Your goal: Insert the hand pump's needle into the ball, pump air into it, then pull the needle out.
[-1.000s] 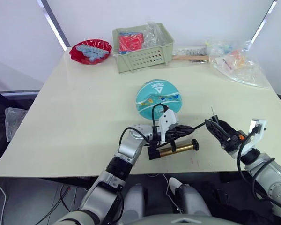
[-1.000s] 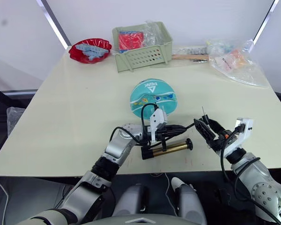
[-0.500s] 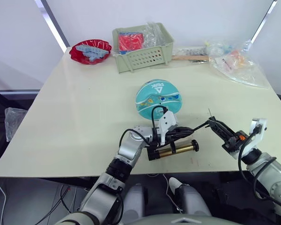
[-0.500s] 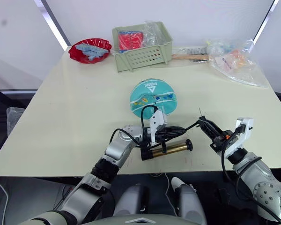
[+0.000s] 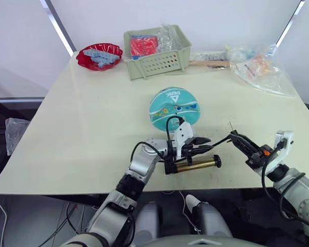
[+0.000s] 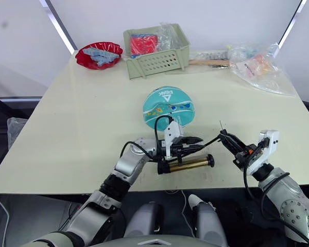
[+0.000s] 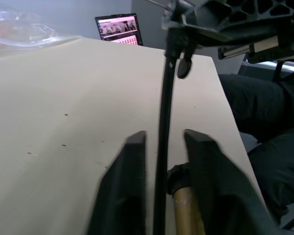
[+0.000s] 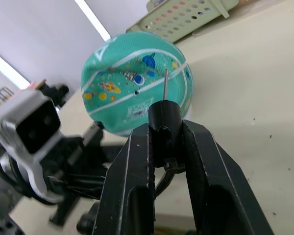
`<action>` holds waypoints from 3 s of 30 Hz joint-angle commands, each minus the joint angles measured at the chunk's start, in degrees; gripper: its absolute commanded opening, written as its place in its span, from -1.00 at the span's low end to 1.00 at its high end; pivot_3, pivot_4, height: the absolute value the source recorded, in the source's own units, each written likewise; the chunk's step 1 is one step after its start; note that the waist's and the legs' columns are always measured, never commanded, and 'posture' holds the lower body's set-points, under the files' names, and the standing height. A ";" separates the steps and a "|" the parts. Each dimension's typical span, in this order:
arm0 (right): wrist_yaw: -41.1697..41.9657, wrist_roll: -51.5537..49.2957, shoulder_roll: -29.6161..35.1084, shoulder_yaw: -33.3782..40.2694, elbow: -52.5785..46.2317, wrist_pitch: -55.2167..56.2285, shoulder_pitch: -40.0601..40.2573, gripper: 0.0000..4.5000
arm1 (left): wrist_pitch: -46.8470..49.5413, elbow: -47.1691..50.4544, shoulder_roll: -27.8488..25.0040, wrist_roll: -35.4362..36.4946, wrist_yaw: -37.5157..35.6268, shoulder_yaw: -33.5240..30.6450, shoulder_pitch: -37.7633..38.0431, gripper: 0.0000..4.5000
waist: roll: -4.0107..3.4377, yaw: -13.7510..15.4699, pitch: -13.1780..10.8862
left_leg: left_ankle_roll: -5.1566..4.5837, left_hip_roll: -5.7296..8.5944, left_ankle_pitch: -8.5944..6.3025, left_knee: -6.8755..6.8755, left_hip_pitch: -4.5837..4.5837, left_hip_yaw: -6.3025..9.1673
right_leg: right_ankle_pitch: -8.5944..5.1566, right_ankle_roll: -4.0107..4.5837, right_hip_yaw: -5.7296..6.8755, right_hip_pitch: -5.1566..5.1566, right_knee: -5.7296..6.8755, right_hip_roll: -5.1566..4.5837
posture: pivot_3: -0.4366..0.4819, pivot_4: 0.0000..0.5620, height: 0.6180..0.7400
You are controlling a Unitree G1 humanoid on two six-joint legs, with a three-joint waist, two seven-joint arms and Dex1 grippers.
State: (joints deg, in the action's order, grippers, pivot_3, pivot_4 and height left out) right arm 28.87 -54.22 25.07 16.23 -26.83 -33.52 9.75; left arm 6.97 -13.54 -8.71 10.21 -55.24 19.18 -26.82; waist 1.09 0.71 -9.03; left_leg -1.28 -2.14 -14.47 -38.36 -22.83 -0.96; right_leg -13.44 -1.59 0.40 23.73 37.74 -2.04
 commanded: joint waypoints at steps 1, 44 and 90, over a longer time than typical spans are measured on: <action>4.04 3.12 0.79 0.54 -2.15 5.13 -0.40 -0.87 | -2.09 4.03 -0.89 0.51 -0.05 -1.44 -0.56 0.38 | 0.00 0.00 -0.01 | 0.00 0.00 0.00 0.00 -0.01 0.00 | 0.00 0.00 0.00 0.00 0.00 0.00 | -0.05 -0.47 0.96; 21.85 23.06 5.99 -2.97 2.50 28.84 0.45 -0.87 | 5.02 -5.53 -18.81 -3.75 7.21 -13.73 -14.04 0.99 | 0.02 0.09 -0.23 | 0.00 0.01 0.00 0.02 -0.01 -0.04 | 0.12 -0.20 -0.16 0.03 -0.02 0.10 | -0.05 -0.47 0.96; 13.65 21.90 22.24 -23.41 7.62 -30.98 -49.00 -0.87 | 3.90 -4.93 -11.15 -4.95 13.10 -13.33 -10.57 -1.00 | 0.06 0.05 -0.31 | 0.00 0.04 0.00 -0.01 -0.10 -0.04 | 0.31 -0.01 -0.17 0.10 0.01 0.06 | -0.05 -0.47 0.96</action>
State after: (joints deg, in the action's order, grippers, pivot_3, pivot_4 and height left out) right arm 41.46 -31.97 46.86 -6.98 -19.93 -62.44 -36.79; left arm 12.65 -19.13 -20.36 5.61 -42.15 5.17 -37.26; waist 1.15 0.77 -9.34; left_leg -1.27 -2.10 -14.47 -38.37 -22.93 -1.01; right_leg -13.13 -1.60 0.22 23.84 37.74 -1.99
